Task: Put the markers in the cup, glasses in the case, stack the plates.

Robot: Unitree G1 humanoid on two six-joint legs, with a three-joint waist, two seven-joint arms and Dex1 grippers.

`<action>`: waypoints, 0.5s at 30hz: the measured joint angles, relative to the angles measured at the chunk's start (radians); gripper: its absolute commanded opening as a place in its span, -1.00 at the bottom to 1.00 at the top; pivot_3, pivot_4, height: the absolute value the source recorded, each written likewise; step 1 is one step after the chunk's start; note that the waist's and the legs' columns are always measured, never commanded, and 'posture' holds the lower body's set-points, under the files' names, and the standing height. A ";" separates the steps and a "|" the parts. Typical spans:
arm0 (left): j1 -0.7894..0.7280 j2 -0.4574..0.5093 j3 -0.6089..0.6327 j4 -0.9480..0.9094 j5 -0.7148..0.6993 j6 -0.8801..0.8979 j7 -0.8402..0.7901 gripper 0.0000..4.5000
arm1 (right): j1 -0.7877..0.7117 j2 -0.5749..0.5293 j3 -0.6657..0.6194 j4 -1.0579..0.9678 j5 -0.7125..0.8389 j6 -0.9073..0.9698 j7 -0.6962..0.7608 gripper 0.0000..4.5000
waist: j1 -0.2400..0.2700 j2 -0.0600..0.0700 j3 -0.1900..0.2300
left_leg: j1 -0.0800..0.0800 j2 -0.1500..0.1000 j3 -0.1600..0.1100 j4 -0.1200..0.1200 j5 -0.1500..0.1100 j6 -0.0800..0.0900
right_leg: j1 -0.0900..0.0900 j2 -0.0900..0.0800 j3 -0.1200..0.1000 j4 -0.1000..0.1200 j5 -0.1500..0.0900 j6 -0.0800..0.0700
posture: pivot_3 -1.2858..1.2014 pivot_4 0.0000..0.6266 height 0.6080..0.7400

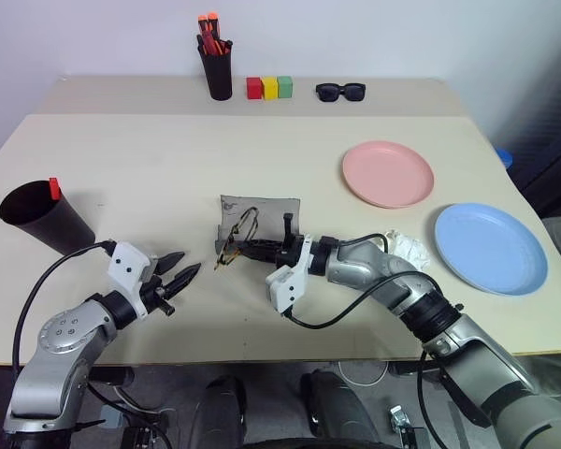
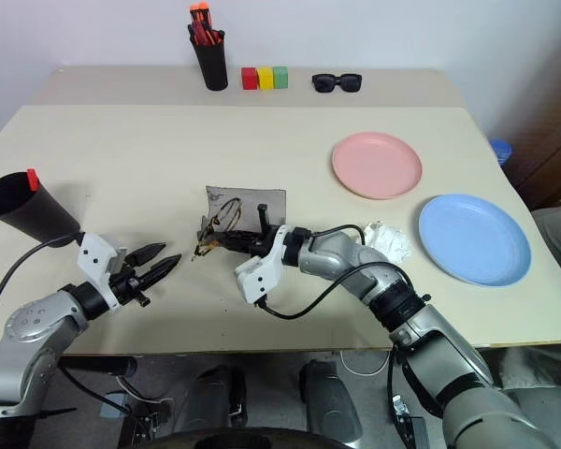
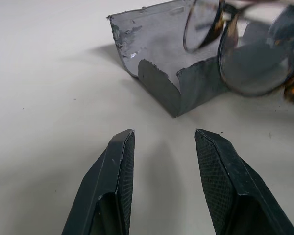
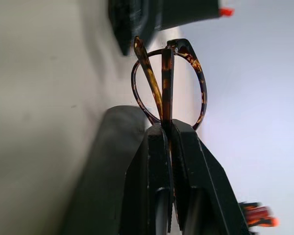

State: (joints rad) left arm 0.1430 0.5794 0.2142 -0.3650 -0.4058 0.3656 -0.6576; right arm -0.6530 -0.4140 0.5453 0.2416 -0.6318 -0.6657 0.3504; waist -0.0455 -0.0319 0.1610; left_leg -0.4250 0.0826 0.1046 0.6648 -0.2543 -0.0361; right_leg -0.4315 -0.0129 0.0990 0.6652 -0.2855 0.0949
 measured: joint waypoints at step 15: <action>-0.026 -0.003 -0.001 0.006 0.000 -0.001 0.000 -0.13 | -0.274 -0.037 0.020 0.426 -0.033 -0.311 -0.054 -0.97 | -0.005 0.000 0.000 | 0.001 0.000 0.000 0.001 0.000 0.000 | 0.001 0.000 0.000 0.000 0.000 0.000 | 0.03 -0.52 0.73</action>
State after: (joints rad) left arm 0.1174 0.5768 0.2133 -0.3593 -0.4056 0.3642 -0.6576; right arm -0.9275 -0.4514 0.5654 0.6676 -0.6646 -0.9765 0.2968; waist -0.0506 -0.0315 0.1612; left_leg -0.4238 0.0827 0.1048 0.6653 -0.2542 -0.0361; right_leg -0.4303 -0.0129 0.0990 0.6656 -0.2853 0.0952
